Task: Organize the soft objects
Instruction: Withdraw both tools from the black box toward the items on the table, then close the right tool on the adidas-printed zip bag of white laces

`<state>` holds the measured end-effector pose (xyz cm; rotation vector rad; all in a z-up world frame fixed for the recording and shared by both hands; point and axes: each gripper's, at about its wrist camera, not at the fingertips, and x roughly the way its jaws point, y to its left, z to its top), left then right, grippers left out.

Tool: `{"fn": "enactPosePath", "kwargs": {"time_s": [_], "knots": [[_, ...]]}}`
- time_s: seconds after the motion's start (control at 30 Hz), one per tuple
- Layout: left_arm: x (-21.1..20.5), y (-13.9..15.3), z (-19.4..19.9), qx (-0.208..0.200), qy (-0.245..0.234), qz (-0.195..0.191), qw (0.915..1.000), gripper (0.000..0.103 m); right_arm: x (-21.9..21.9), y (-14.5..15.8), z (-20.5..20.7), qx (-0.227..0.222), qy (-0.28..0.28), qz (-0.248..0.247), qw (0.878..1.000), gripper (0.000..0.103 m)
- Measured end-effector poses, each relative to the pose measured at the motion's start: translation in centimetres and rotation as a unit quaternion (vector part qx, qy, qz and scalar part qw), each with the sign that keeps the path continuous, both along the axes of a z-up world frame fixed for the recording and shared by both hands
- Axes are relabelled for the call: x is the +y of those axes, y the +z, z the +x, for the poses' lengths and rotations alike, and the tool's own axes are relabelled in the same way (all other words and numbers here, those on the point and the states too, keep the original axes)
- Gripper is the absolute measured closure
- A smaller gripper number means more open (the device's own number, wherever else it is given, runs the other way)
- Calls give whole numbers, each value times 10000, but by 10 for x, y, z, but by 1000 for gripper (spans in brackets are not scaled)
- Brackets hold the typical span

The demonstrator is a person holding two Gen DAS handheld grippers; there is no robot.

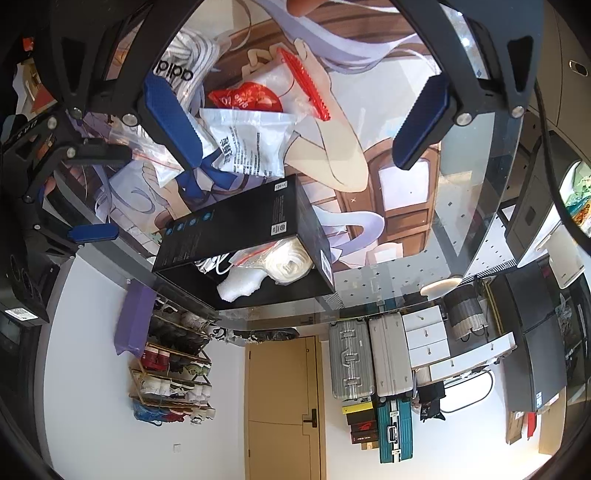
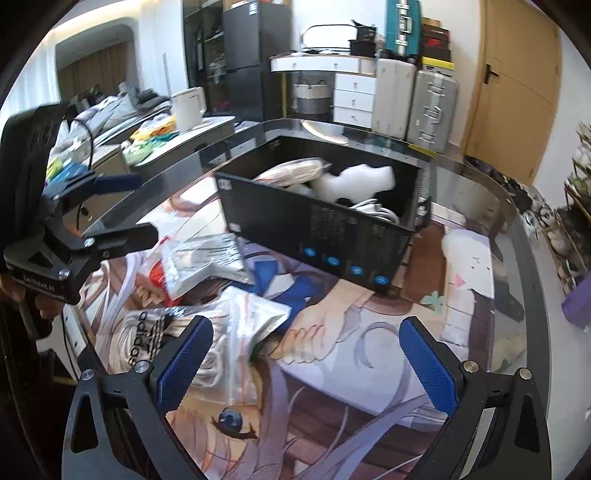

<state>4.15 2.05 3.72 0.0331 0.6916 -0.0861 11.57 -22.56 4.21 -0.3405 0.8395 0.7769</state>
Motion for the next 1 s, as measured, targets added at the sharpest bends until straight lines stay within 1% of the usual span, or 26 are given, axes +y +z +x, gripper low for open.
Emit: {"fn": "enactPosePath", "kwargs": {"time_s": [0.17,0.33,0.47,0.57,0.83,1.0], "knots": [[2,2,-9,-11,10,-31,10000,0,10,-1,-13,33,357,-35,9993,1],[3,2,-16,4,24,42,10000,0,22,-2,-28,-29,778,-145,9969,1],[6,4,-18,4,22,-41,10000,0,33,-7,-42,-26,1133,-243,9933,1],[6,4,-20,-7,25,17,10000,0,40,-13,-48,24,1302,-287,9911,1],[12,1,-17,31,92,-13,10000,0,58,-28,-56,207,1550,-380,9870,1],[15,1,-18,20,109,-24,9999,0,64,-25,-61,-7,1561,-344,9871,1]]}}
